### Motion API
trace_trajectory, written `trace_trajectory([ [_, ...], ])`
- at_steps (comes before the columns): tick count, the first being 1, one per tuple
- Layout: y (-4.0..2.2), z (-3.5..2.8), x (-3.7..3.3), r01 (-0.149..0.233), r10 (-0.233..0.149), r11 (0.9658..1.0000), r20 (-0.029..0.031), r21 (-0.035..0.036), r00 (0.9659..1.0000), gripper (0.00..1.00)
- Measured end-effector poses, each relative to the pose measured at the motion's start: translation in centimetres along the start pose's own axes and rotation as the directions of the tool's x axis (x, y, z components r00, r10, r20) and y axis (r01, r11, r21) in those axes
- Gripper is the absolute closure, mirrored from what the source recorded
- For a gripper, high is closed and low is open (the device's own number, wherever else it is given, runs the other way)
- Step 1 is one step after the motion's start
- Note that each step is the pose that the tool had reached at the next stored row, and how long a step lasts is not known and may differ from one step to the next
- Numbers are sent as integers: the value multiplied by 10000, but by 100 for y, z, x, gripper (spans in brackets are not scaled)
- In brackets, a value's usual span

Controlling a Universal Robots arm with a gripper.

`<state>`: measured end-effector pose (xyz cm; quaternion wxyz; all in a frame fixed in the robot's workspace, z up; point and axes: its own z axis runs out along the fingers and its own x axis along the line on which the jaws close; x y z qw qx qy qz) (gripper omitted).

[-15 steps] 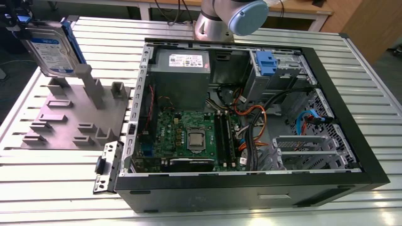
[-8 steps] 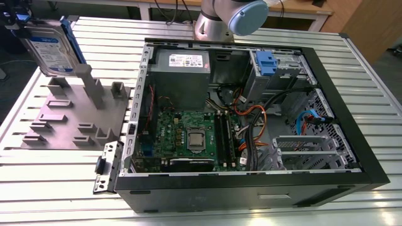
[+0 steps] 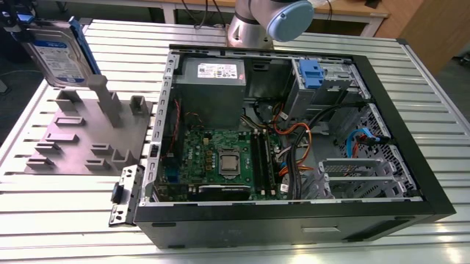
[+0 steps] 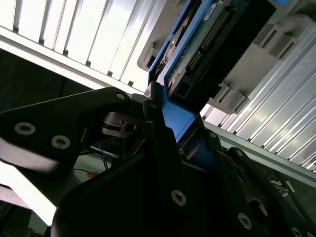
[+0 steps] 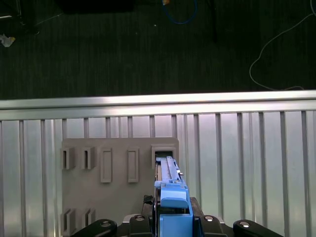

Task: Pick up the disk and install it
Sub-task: 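Pick up the disk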

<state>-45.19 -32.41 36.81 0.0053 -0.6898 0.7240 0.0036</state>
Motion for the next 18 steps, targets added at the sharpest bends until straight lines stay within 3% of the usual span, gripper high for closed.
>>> trace_trajectory([
  [18, 0, -114, -1, 0, 0, 10000, 1, 1, 10000, 64],
])
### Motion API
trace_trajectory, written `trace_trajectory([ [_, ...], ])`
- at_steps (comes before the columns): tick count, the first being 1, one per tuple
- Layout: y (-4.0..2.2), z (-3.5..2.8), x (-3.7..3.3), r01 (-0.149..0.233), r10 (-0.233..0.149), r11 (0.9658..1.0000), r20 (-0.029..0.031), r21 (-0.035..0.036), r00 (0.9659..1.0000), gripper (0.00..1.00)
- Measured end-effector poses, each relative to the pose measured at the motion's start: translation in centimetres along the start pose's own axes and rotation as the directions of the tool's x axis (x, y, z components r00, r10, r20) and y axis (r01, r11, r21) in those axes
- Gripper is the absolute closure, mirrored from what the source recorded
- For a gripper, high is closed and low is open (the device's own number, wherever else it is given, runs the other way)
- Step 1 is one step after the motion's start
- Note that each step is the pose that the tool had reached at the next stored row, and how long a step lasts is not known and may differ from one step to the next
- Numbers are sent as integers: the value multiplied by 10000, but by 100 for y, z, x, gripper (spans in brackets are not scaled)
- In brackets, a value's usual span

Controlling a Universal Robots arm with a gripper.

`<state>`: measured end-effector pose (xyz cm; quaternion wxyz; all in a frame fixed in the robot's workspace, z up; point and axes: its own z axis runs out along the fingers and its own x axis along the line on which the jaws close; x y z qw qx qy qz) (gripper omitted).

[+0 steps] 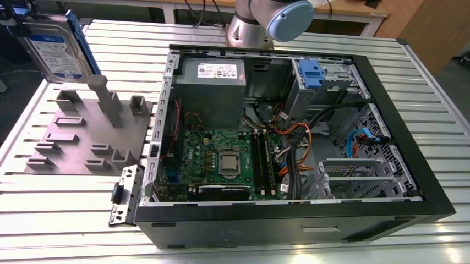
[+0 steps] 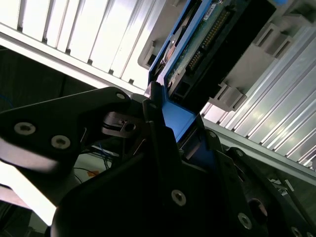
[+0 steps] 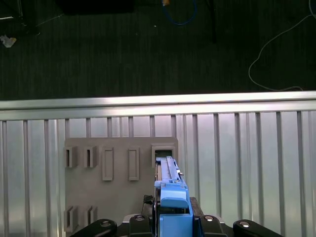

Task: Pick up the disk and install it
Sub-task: 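Pick up the disk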

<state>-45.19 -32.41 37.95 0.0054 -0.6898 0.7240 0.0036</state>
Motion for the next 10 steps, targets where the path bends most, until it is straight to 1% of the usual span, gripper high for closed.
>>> trace_trajectory([
  [10, 0, -49, -1, 0, 0, 10000, 0, -2, 10000, 64],
])
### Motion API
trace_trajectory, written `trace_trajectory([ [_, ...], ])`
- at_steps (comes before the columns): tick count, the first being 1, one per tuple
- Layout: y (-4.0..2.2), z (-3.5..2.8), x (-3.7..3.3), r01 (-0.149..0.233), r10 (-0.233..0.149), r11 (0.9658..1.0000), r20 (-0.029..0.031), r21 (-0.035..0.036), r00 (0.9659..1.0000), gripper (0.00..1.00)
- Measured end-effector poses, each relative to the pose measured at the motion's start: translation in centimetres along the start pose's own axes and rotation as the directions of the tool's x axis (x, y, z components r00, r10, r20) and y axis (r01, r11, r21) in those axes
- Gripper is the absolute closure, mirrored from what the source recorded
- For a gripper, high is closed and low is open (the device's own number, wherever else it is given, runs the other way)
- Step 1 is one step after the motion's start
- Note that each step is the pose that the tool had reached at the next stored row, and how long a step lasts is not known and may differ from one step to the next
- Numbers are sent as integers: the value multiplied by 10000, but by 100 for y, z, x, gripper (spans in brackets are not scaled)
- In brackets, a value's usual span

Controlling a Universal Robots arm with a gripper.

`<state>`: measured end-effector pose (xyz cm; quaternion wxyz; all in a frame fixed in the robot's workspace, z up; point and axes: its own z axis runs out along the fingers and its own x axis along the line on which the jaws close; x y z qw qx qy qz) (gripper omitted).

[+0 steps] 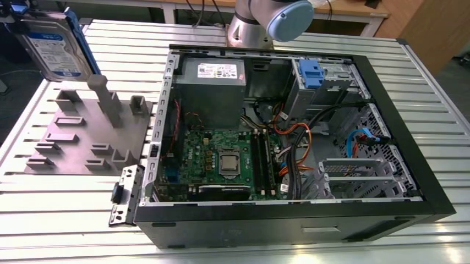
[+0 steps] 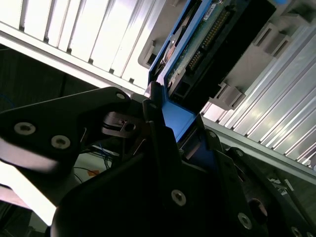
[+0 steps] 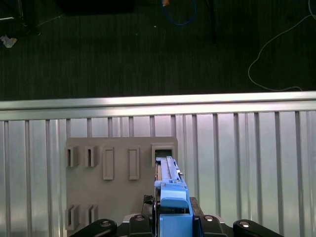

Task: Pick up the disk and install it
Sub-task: 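Pick up the disk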

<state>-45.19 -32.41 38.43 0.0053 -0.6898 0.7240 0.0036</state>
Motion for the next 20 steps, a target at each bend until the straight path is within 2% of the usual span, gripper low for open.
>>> trace_trajectory([
  [11, 0, -87, -1, 0, 0, 10000, 1, 0, 10000, 64],
  [20, -1, -188, -2, -1, 1, 10000, -1, 1, 10000, 64],
])
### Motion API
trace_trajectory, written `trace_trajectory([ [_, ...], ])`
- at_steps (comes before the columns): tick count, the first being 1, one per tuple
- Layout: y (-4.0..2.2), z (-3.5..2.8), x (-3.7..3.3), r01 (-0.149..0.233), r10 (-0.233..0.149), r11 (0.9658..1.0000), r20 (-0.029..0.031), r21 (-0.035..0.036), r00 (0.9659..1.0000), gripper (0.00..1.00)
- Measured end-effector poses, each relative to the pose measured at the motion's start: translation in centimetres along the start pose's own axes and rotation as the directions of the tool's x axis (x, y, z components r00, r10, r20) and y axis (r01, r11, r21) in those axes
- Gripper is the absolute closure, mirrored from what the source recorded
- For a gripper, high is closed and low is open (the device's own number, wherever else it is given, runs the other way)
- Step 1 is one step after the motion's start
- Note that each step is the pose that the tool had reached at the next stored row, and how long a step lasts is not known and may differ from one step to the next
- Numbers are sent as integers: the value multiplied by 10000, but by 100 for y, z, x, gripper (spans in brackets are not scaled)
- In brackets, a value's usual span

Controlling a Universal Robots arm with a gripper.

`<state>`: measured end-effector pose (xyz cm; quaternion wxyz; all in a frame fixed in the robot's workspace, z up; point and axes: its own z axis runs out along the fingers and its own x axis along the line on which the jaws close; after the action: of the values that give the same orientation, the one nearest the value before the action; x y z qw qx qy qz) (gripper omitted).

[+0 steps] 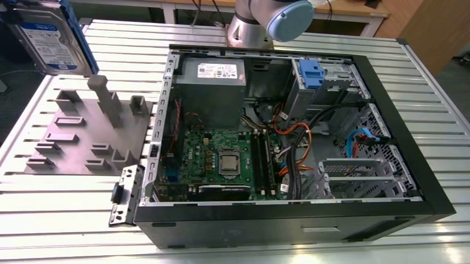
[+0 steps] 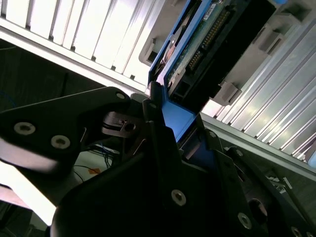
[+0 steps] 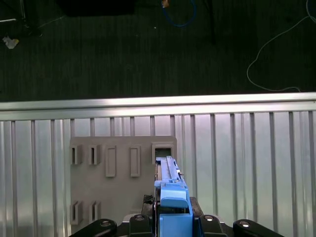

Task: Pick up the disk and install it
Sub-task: 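Pick up the disk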

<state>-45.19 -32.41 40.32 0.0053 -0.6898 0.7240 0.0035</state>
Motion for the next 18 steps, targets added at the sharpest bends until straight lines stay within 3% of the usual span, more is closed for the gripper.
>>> trace_trajectory([
  [12, 0, -132, -2, 0, 0, 10000, 0, -1, 10000, 64],
  [18, -5, -146, -2, 1, -1, 10000, 0, 0, 10000, 64],
])
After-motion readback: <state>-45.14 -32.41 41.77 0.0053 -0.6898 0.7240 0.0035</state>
